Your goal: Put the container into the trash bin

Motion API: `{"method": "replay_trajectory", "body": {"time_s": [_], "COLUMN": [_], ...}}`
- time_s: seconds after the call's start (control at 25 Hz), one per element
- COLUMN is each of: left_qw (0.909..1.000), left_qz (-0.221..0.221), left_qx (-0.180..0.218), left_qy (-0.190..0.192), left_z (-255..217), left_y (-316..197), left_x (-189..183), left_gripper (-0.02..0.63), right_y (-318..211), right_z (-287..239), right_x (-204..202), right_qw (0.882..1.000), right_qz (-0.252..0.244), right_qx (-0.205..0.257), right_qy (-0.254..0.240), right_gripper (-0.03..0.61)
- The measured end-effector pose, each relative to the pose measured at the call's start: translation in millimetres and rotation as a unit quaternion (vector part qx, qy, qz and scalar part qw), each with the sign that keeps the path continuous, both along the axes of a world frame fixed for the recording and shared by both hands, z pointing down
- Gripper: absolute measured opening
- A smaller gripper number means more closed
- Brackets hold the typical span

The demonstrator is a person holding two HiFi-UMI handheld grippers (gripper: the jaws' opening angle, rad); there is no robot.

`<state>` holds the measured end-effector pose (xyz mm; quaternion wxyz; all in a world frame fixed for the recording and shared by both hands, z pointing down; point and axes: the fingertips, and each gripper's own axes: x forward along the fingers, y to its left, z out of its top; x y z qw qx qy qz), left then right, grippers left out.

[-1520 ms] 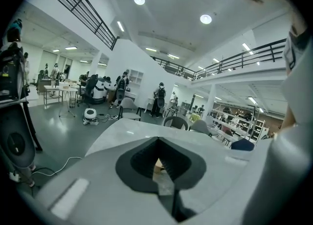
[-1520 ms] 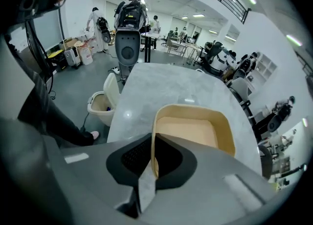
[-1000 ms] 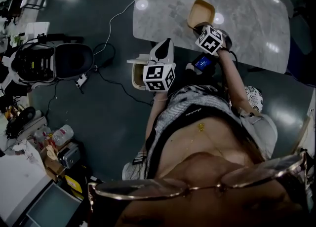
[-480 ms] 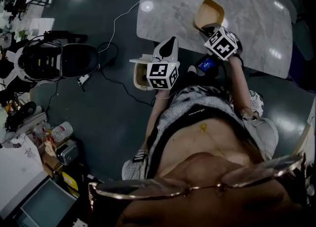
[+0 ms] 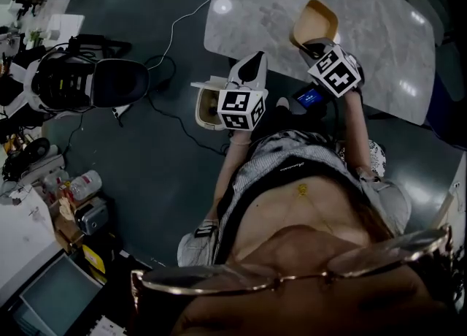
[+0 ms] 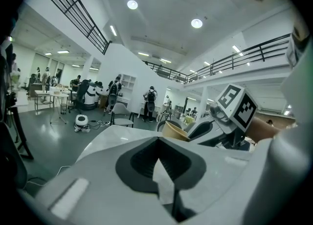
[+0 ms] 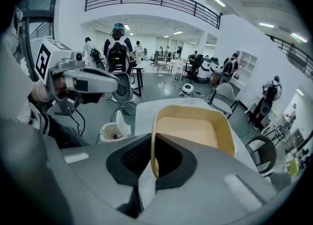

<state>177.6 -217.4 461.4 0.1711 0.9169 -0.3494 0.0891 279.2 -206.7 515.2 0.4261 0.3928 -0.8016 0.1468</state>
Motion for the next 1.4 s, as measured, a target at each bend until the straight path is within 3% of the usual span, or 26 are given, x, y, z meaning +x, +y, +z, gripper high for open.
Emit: {"method": "replay_trajectory", "body": {"time_s": [0.28,0.48,0.8,1.12,1.4], "left_qw": [0.9997,0.9996,0.9991,0.9946,0.9896], "left_qz": [0.010,0.005,-0.035,-0.102,-0.143], "left_qx": [0.013,0.019,0.018,0.020,0.011], "left_qy": [0.018,0.020,0.011,0.002,-0.005], "left_z": [-13,-26,-23,-19,-9], "left_y": [3,8,24,56,81], "left_x": [-21,-62,-173,-283,-357], "left_gripper": [0.001,0.001,0.001,0.001,0.001], "right_y": [4,9,20,47,69], "right_z": [-6,-15,-16,-10,-3], "right_x": [-23,-62,-169,-283,-361], "right_qw": [1.000,1.000,0.999,0.993,0.986], "right_qz": [-0.004,-0.011,-0.043,-0.113,-0.155], "right_qx": [-0.006,-0.007,-0.010,-0.017,-0.021], "right_qy": [-0.003,-0.001,-0.020,-0.037,-0.051], "right_gripper": [0.034,0.035,0.034,0.034,0.034]}}
